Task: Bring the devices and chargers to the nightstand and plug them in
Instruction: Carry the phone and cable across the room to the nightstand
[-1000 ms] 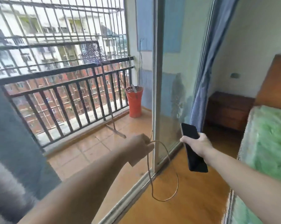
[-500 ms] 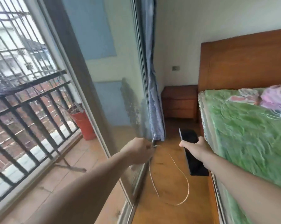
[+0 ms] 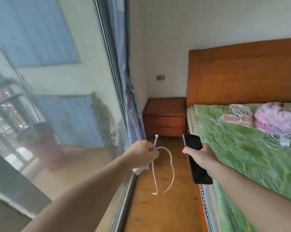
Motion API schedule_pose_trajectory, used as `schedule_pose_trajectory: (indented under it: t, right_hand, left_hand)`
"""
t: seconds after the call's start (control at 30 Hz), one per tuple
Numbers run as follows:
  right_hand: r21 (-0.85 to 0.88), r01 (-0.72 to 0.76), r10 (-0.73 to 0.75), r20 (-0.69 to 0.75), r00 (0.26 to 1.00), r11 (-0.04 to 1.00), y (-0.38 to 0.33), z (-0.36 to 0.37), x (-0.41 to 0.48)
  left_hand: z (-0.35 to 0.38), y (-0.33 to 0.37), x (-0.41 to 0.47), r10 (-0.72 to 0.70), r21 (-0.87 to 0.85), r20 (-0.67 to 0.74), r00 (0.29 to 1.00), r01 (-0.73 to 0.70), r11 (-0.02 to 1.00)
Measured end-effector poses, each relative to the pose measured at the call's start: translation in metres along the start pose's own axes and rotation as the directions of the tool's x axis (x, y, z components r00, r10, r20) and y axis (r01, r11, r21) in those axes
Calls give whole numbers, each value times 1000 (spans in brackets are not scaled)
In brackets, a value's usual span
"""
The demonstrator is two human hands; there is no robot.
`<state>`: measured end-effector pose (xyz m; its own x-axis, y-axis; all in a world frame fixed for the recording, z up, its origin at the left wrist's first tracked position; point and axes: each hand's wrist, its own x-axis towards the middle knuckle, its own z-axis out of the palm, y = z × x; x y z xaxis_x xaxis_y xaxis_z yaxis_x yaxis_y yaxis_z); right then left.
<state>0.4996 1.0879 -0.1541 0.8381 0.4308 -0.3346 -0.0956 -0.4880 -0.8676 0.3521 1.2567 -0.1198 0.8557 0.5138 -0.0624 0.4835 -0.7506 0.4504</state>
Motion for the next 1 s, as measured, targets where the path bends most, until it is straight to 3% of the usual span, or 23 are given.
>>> schedule_pose_trajectory:
  t: [0.43,0.77,1.0]
  right_hand:
    - [-57,-29,24,-89,996,998,-106,13,318]
    - [-20,40,-42,-78,996,999,-208,18,532]
    - [35,47,-45,-59,997,998,-234,49,736]
  left_hand:
    - [6,-42,367,68,-105,60,996,-61,993]
    - [-44,-43,580,172,3,18,985,-172,985]
    - [-36,-65,748,138,78,83,987,-145,986]
